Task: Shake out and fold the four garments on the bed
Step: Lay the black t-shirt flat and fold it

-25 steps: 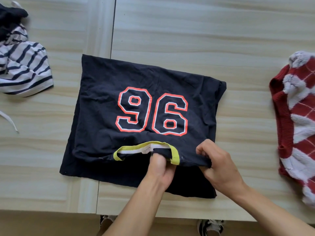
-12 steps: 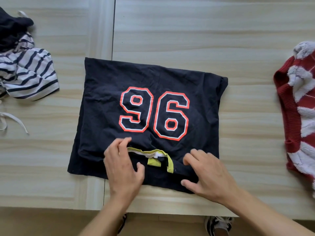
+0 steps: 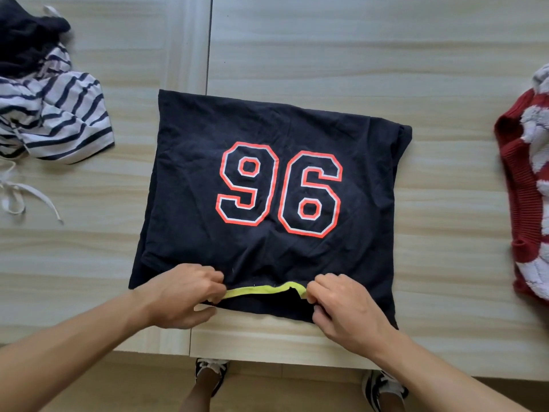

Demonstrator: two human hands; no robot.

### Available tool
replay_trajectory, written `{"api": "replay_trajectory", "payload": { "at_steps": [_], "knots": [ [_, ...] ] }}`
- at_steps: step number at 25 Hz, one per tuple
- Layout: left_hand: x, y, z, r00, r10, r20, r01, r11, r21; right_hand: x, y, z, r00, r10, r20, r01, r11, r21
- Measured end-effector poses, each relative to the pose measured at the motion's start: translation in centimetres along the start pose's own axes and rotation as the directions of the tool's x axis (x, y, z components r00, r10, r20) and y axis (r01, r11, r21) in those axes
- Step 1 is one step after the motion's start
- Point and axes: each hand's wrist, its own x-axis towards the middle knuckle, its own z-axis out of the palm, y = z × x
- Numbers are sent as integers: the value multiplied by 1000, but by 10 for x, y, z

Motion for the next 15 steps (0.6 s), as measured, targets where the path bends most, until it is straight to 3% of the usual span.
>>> {"api": "replay_trajectory", "payload": {
  "at_steps": [2,4,5,6,8,9,10,12,14,15],
  "knots": [
    [7,5,-4,994,-26,-108,21,999,-41,7,0,-4,993,47,-104,-44,999,27],
    [27,12,0,931,-181,-317,178,983,-41,15,2,-3,984,95,-150,-86,994,64],
    [37,15,3,889,-296,-350,299,953,-46,14,2,1,993,78,-86,-74,996,49],
    [42,16,9,879,-378,-292,383,923,-41,10,1,4,998,45,39,-45,999,14],
    [42,15,27,897,-398,-194,408,913,17,-2,-2,6,950,17,313,-12,1000,-18],
    [42,15,32,904,-386,-186,396,918,22,-5,0,1,932,33,361,-38,999,8],
    [43,13,34,894,-391,-219,400,917,-6,-1,1,-7,951,39,306,-57,997,52],
    [58,16,27,808,-484,-335,472,873,-123,24,12,-25,999,42,-6,-42,996,76],
    [87,18,14,684,-640,-351,593,767,-243,70,29,-43,962,46,-270,-41,999,24],
    [103,19,8,648,-689,-325,630,725,-279,94,40,-53,950,48,-308,-57,998,-19]
  ]
}}
